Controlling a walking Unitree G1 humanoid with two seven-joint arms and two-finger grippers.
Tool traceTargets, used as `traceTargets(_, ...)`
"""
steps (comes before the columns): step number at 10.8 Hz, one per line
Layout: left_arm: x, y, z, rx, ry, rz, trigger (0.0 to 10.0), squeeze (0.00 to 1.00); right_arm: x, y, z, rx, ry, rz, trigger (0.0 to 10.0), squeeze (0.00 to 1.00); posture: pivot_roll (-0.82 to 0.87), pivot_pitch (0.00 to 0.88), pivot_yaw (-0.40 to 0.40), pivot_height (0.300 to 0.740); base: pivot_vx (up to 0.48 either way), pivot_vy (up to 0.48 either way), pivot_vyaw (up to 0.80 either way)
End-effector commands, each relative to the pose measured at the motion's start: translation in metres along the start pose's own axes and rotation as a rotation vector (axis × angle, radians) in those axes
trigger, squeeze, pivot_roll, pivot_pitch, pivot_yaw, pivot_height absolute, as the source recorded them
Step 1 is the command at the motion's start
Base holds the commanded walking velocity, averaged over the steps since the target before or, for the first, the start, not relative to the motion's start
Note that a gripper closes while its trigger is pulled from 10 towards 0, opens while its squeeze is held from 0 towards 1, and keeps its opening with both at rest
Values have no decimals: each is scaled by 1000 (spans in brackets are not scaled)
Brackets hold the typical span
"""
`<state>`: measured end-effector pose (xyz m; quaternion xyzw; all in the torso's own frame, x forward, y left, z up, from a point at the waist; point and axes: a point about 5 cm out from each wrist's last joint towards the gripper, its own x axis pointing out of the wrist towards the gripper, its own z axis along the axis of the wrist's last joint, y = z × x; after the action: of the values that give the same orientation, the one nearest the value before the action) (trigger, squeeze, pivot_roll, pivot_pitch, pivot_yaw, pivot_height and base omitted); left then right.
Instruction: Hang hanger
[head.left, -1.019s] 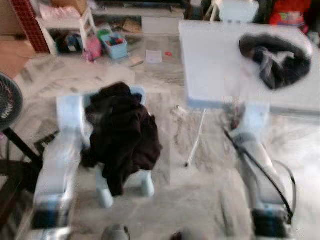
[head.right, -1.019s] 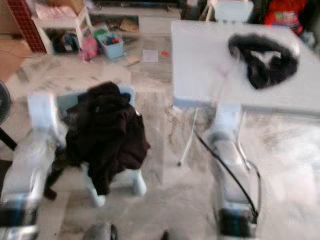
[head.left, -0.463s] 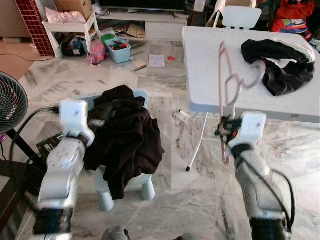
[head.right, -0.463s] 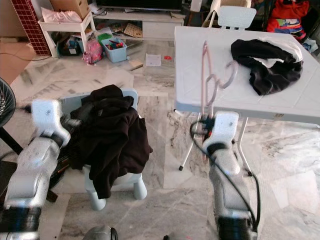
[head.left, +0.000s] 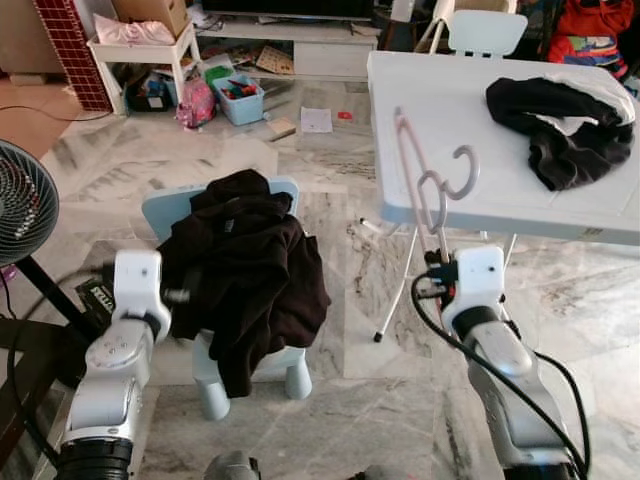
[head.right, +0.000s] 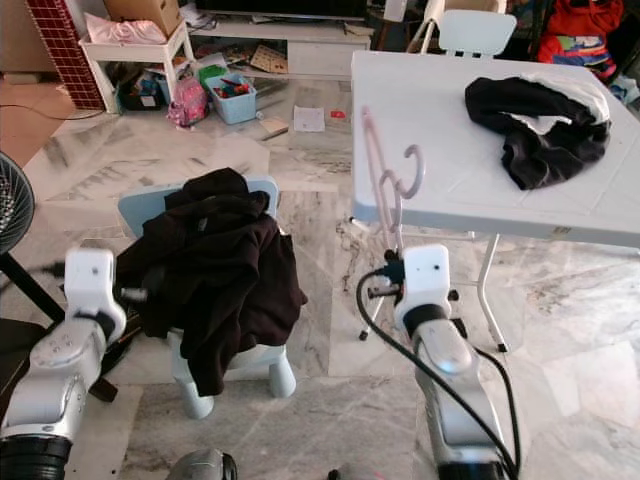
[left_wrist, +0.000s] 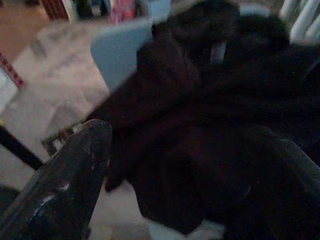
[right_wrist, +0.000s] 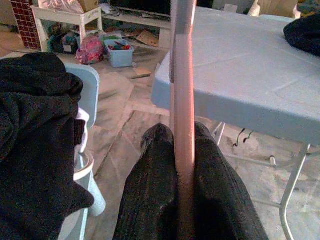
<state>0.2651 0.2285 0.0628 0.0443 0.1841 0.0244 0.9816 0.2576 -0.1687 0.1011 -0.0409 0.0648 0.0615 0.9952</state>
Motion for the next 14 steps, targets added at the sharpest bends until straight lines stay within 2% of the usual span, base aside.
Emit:
traceTargets(1, 1, 3, 0, 9, 12, 11, 10000, 0, -2, -2, 8, 1, -29, -1, 10000, 0, -60, 0, -47, 740, 0, 0, 0)
traceTargets(2, 2, 5, 0, 29, 4, 16, 10000, 0, -7, -2, 7, -18, -25, 26, 10000, 0, -70, 13, -57, 740, 0, 0, 0)
traceTargets(4, 5, 5, -2, 33, -3, 13, 10000, 0, -43, 5, -10, -42, 55, 126, 10000, 0, -96, 54, -90, 740, 0, 0, 0)
traceTargets(5, 8, 10, 4, 68, -38, 55, 10000, 0, -58, 4, -10, -108, 69, 161, 10000, 0, -134, 82, -112, 740, 0, 0, 0)
traceTargets(7, 18, 26, 11, 44, -55, 178, 10000, 0, -62, -7, -2, -119, 71, 141, 10000, 0, -165, 100, -133, 740, 0, 0, 0)
traceTargets(8, 24, 26, 26, 16, -119, 164, 10000, 0, -61, -11, 5, -128, 57, 146, 10000, 0, -165, 99, -137, 740, 0, 0, 0)
traceTargets(9, 21, 22, 42, 17, -205, 162, 10000, 0, -57, -12, 10, -128, 30, 139, 10000, 0, -151, 89, -134, 740, 0, 0, 0)
traceTargets(10, 11, 17, 51, -8, -267, 183, 10000, 0, -45, -10, 18, -100, -22, 111, 10000, 0, -115, 63, -122, 740, 0, 0, 0)
traceTargets(11, 0, 5, 49, 25, -296, 138, 10000, 0, -34, -6, 26, -63, -59, 101, 10000, 0, -97, 54, -110, 740, 0, 0, 0)
traceTargets(12, -14, -5, 47, 107, -324, 39, 10000, 0, -25, -1, 30, -50, -85, 106, 10000, 0, -59, 22, -93, 740, 0, 0, 0)
traceTargets(13, -20, 0, 47, 116, -321, 32, 10000, 0, -20, 2, 27, -39, -87, 104, 10000, 0, -34, 6, -82, 740, 0, 0, 0)
traceTargets(14, -22, 13, 60, 99, -349, 79, 10000, 0, -15, 5, 22, -25, -90, 93, 10000, 0, -16, 0, -71, 740, 0, 0, 0)
